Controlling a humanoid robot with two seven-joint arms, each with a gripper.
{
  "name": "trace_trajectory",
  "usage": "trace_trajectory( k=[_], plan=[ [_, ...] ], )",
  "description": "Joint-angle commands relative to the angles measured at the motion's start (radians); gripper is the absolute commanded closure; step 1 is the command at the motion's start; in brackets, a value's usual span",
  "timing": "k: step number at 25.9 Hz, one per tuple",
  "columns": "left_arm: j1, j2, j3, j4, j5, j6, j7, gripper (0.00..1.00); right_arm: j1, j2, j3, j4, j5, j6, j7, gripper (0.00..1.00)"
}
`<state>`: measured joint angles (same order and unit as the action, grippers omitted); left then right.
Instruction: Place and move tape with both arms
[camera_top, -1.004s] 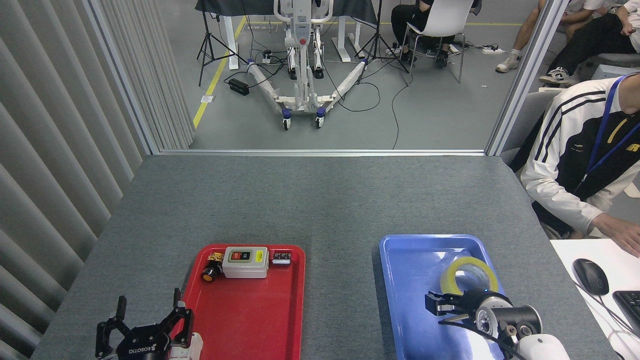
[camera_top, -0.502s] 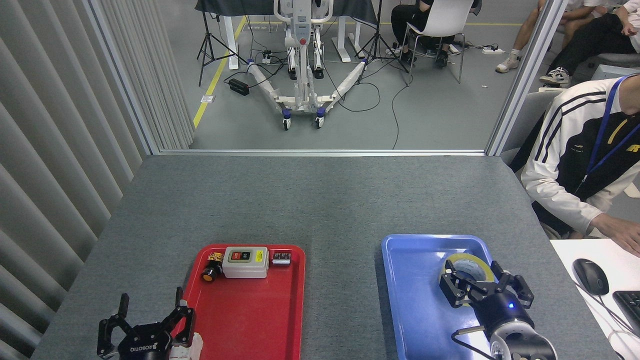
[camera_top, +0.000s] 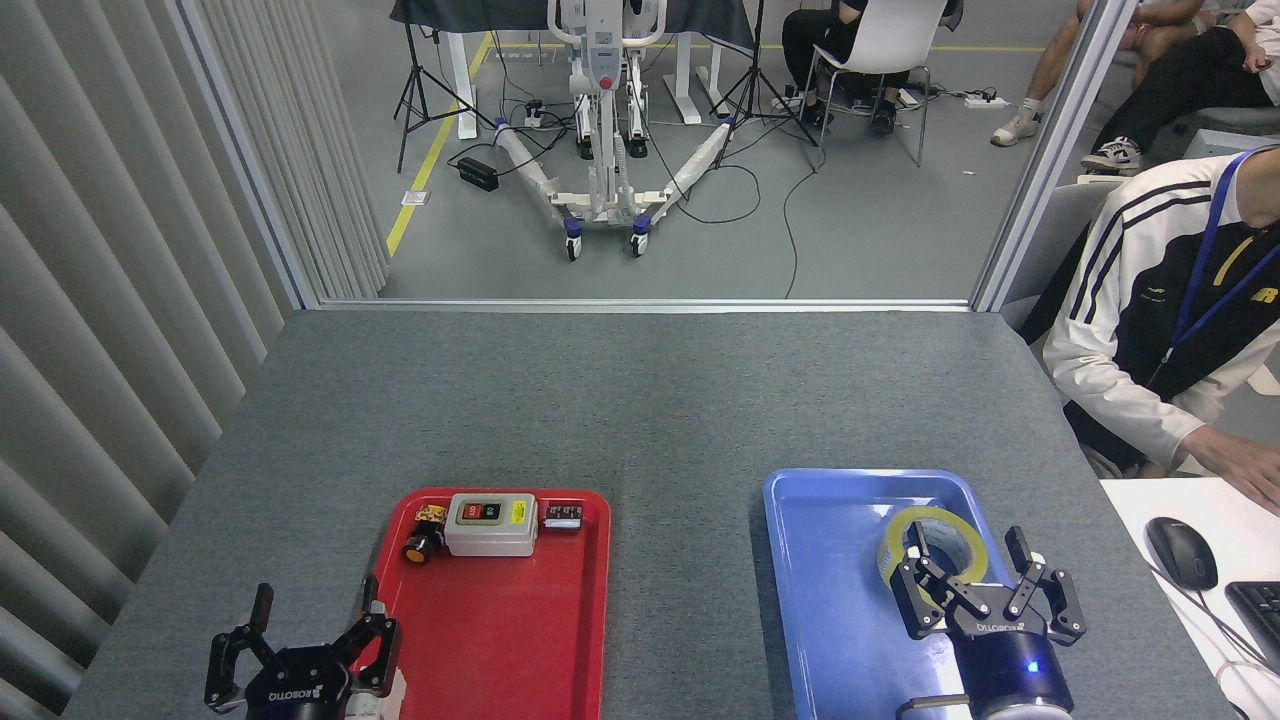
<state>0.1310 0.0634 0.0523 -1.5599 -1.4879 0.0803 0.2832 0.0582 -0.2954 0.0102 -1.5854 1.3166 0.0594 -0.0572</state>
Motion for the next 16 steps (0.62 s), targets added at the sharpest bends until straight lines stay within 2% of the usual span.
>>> trace_trajectory(
  k=[1,4,16],
  plan=[
    [-0.017,0.006,0.02,0.018,0.035,-0.114,-0.03,0.0,0.023,0.006,-0.013,-0.002,0.01,0.0,-0.001,0.0],
    [-0.036,0.009,0.058,0.029,0.075,-0.214,-0.047,0.0,0.035,0.019,-0.015,-0.004,0.01,0.004,0.0,0.0],
    [-0.037,0.018,0.06,0.027,0.078,-0.235,-0.045,0.0,0.064,0.022,-0.015,-0.015,0.01,0.005,-0.007,0.0]
  ],
)
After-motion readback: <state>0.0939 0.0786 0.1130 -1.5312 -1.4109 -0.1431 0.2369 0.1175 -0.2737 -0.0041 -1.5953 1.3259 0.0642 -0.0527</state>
